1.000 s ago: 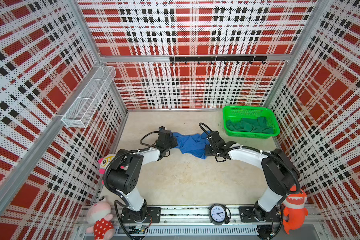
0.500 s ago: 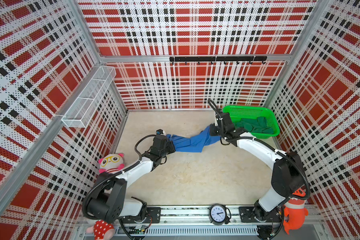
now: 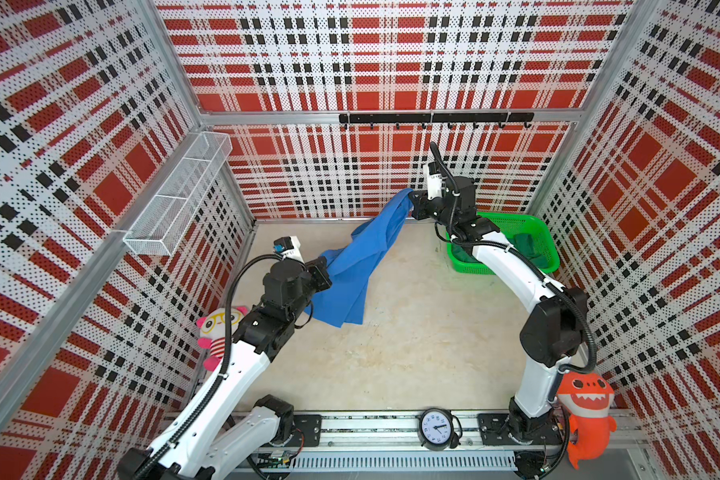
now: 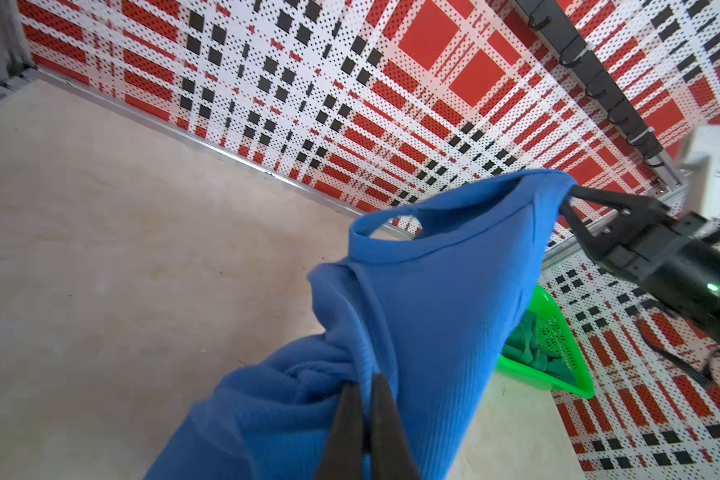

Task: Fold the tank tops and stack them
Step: 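Lift and shake the tank top with the left gripper while the right draws back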

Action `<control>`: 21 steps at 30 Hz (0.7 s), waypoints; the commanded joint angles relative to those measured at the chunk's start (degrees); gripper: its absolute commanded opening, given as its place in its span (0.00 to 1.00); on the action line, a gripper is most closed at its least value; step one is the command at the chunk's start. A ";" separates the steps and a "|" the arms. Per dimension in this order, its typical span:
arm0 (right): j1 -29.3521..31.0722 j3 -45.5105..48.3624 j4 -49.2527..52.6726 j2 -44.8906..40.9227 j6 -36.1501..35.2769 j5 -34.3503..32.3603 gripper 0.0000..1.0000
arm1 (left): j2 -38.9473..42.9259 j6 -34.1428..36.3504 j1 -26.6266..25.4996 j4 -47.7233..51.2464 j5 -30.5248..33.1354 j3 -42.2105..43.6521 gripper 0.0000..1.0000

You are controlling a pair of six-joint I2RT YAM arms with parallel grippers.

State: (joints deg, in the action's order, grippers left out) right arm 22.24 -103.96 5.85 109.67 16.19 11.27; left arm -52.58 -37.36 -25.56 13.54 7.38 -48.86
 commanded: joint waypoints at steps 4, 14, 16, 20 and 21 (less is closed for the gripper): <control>-5.11 -14.14 4.96 12.62 2.41 7.62 0.08 | -0.44 -17.07 -16.70 -15.42 -3.29 15.48 0.00; -6.78 -16.49 23.56 8.75 2.86 -0.68 0.91 | -11.71 -3.52 -21.72 -16.74 -8.10 4.17 0.78; -5.69 -8.05 23.69 3.00 2.52 -1.27 0.90 | -11.07 -2.73 -14.59 -15.61 -10.57 4.56 0.74; -1.84 11.35 22.58 -8.98 2.93 -3.17 0.80 | -15.13 -0.13 -1.30 -16.90 -11.73 6.98 0.48; -1.14 15.09 22.59 -11.08 3.32 -3.25 0.78 | -17.21 0.76 -0.06 -17.55 -11.52 7.23 0.41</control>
State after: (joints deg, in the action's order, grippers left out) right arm 18.46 -95.92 27.07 104.25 19.38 9.52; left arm -65.58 -40.75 -29.58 -5.54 -3.03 -43.81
